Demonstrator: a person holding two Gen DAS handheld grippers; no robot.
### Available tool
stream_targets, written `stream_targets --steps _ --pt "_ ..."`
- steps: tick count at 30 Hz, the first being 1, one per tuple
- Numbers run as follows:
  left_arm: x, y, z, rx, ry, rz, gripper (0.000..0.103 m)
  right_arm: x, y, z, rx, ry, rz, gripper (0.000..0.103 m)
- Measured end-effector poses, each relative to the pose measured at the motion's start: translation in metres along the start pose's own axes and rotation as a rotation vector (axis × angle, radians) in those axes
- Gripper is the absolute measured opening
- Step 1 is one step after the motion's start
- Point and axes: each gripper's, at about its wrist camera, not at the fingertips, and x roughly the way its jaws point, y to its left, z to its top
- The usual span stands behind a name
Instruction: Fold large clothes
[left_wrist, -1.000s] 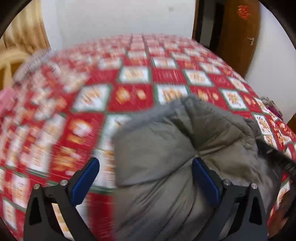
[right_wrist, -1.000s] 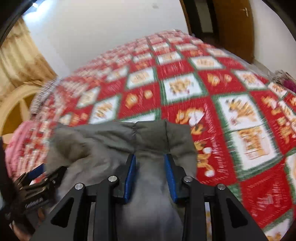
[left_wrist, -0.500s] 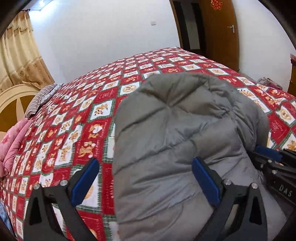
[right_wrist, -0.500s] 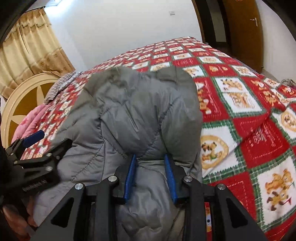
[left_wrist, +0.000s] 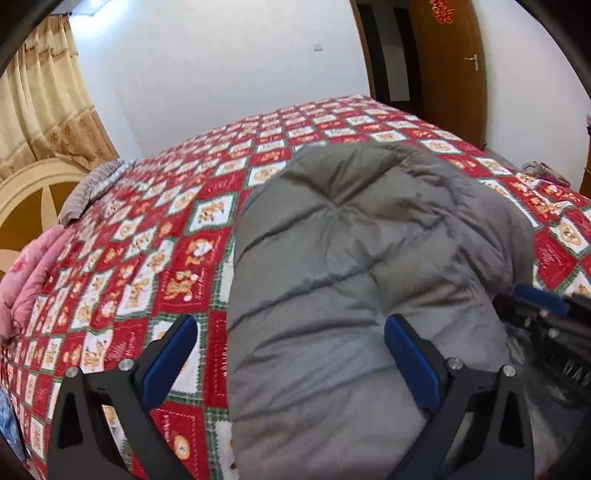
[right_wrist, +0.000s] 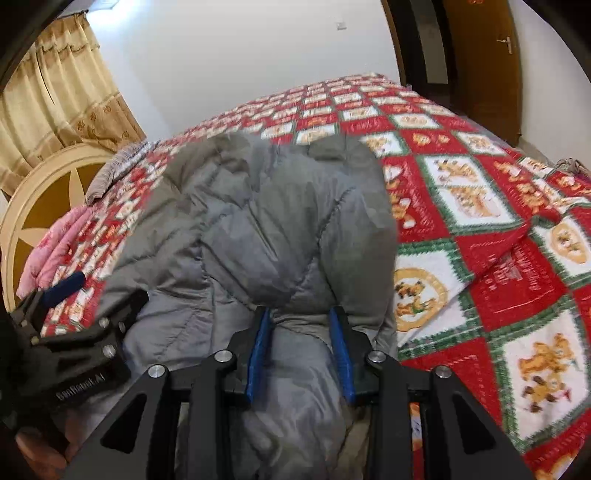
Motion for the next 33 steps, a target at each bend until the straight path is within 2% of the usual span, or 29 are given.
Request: stream_targets --steps 1,2,3,6,11,15,20,25,30,33 --pt "-0.004 0.0 0.0 0.001 -0.005 0.0 0.103 -0.009 0.001 0.0 0.005 -0.018 0.0 0.049" --pt "-0.012 0.001 0.0 -0.004 -0.014 -0.006 0.103 -0.022 0.001 0.001 0.009 -0.047 0.001 0.059" --pt "-0.018 0.002 0.001 -0.011 -0.023 -0.015 0.103 -0.033 0.002 0.002 0.011 -0.074 0.004 0.065" --pt "-0.031 0.006 0.002 -0.028 -0.045 -0.017 0.103 -0.059 0.003 0.001 0.01 -0.137 0.017 0.067" --pt "-0.037 0.011 0.004 -0.043 -0.053 0.053 0.103 -0.076 -0.005 -0.004 0.054 -0.154 0.028 0.068" --pt "-0.034 0.014 0.0 -0.059 -0.03 0.052 0.103 -0.079 -0.009 -0.011 0.088 -0.169 0.023 0.068" --pt "-0.027 0.018 -0.01 -0.109 0.033 -0.014 0.103 -0.069 0.001 -0.021 0.061 -0.131 0.02 0.068" --pt "-0.029 0.017 -0.018 -0.098 0.037 -0.024 0.103 -0.07 0.011 -0.024 0.015 -0.117 0.013 0.068" --pt "-0.032 0.041 -0.01 -0.165 0.009 -0.069 0.103 -0.093 0.007 0.009 -0.006 -0.197 0.023 0.068" --pt "-0.023 0.073 0.0 -0.277 0.014 -0.176 0.103 -0.097 -0.003 0.035 0.027 -0.192 0.078 0.074"
